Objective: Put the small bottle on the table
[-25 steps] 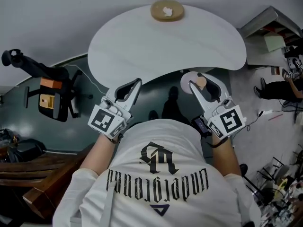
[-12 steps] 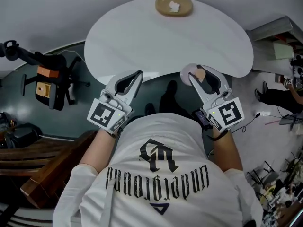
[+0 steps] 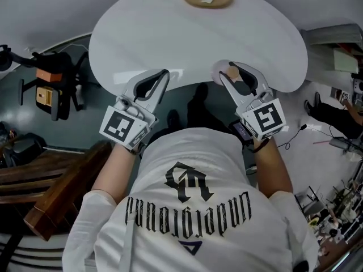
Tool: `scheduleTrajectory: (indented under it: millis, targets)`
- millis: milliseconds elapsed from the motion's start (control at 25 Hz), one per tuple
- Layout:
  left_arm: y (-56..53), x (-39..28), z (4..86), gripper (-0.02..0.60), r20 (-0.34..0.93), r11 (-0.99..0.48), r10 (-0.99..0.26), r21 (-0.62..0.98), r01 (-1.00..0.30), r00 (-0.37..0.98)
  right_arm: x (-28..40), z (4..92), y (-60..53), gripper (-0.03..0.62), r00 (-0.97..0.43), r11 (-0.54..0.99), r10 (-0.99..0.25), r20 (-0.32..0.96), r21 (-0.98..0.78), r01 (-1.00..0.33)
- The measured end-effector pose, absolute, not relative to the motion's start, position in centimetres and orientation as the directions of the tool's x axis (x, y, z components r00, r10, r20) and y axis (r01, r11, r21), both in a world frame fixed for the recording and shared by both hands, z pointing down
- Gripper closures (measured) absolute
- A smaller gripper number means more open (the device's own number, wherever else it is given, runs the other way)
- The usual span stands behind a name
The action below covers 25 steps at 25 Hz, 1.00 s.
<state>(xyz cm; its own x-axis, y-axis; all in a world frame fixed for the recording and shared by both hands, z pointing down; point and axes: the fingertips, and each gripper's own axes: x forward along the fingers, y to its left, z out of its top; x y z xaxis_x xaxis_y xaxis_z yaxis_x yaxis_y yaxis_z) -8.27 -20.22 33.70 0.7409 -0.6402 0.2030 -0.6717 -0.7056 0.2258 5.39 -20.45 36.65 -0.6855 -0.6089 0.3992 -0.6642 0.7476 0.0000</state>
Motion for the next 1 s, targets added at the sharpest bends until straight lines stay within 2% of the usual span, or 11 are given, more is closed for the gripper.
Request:
scheduleTrajectory:
  millis: [1000]
  targets:
    - [-29.2,-2.7,45.6,0.575,0.341,-0.707,-0.577,0.247,-0.663,0.742,7.5,51.1,-29.2,0.456,-0.713,0.812,-0.455,0.533,-0.08,-0.578]
